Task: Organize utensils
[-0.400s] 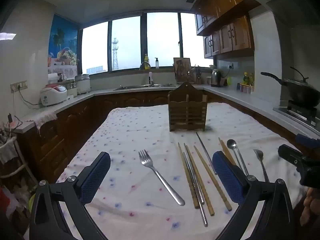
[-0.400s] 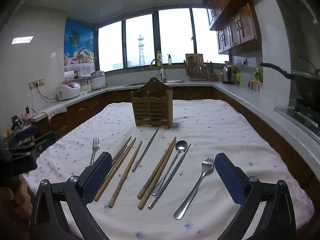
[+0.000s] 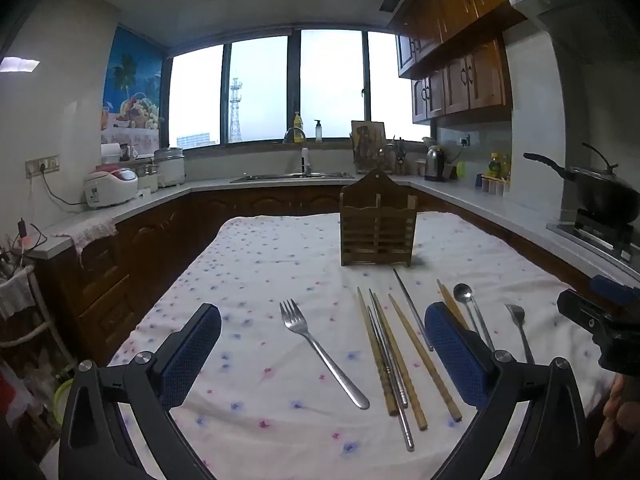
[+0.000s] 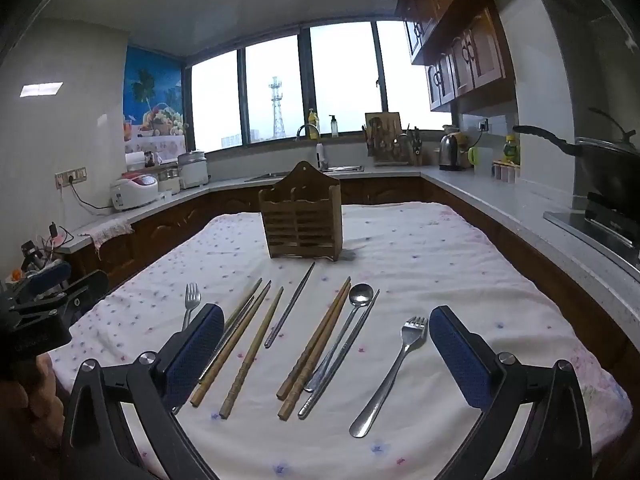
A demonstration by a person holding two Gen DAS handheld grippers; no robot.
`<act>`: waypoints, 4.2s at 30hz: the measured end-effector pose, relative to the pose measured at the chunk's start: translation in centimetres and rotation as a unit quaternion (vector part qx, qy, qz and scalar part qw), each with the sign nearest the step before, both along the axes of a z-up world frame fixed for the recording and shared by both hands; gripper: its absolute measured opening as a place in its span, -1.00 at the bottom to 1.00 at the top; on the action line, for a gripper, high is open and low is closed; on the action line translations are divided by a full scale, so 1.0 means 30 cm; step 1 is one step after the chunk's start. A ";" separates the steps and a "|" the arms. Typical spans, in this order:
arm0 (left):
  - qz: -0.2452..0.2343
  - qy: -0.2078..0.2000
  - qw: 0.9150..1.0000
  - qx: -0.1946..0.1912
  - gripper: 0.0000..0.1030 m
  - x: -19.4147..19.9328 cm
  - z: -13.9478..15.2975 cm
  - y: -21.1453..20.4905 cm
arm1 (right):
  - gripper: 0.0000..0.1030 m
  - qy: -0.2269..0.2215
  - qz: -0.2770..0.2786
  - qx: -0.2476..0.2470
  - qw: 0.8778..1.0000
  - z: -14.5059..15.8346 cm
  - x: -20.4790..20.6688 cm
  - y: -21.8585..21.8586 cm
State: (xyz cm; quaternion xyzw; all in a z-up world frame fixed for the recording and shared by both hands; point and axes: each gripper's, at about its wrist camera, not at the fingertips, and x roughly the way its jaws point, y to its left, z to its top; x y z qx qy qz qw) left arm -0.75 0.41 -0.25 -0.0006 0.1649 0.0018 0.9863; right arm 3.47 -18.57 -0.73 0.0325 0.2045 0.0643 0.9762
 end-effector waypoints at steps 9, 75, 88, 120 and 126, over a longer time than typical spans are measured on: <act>0.002 -0.002 1.000 -0.002 0.98 -0.004 0.004 0.006 | 1.00 -0.003 -0.006 0.007 1.000 -0.004 0.000 -0.009; -0.028 0.077 0.995 -0.050 0.98 0.177 0.046 0.065 | 1.00 0.054 0.004 0.012 0.998 0.014 0.130 -0.006; -0.030 0.155 0.985 -0.067 0.86 0.456 0.083 0.102 | 0.66 0.111 0.018 0.032 0.993 0.026 0.326 -0.019; -0.108 0.353 0.928 -0.051 -0.17 1.185 -0.142 -0.021 | -0.70 0.333 0.018 0.026 0.942 -0.308 0.962 -0.015; -0.110 0.374 0.920 -0.034 -0.40 1.253 -0.194 -0.048 | -0.87 0.333 0.025 0.019 0.943 -0.310 0.980 -0.002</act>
